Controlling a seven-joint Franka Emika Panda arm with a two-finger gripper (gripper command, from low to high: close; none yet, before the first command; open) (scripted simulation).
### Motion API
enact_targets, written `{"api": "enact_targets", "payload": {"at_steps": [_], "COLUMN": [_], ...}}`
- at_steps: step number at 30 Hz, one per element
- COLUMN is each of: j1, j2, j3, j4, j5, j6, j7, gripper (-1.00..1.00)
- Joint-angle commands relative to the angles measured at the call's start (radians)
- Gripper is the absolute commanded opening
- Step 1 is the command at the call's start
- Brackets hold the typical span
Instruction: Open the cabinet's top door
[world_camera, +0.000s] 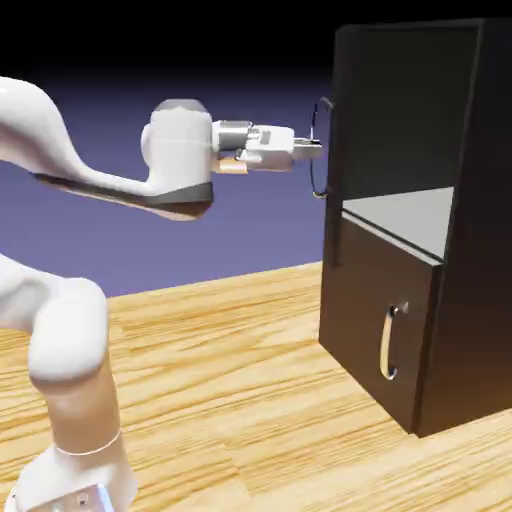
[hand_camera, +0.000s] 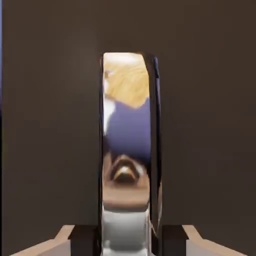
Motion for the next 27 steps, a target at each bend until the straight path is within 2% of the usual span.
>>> {"api": "enact_targets", "payload": {"at_steps": [1,7,13,20,27], "j1": [0.007,0.058,0.073,-0.005,-0.203], "j2": [-0.016,-0.085,-0.088,-0.033,0.028], "j3": [0.020,0.170,0.353,0.587,0.836], "j4": [-0.009,-0.028,0.031,0.191,0.432], "j5": [0.045,0.302,0.508,0.694,0.831], "j6": [-0.030,-0.267,-0.528,-0.832,-1.122], "j7": [-0.024,-0.139,-0.188,-0.207,-0.221], "gripper": [-1.00,-1.00,-1.00,-1.00,-1.00]}}
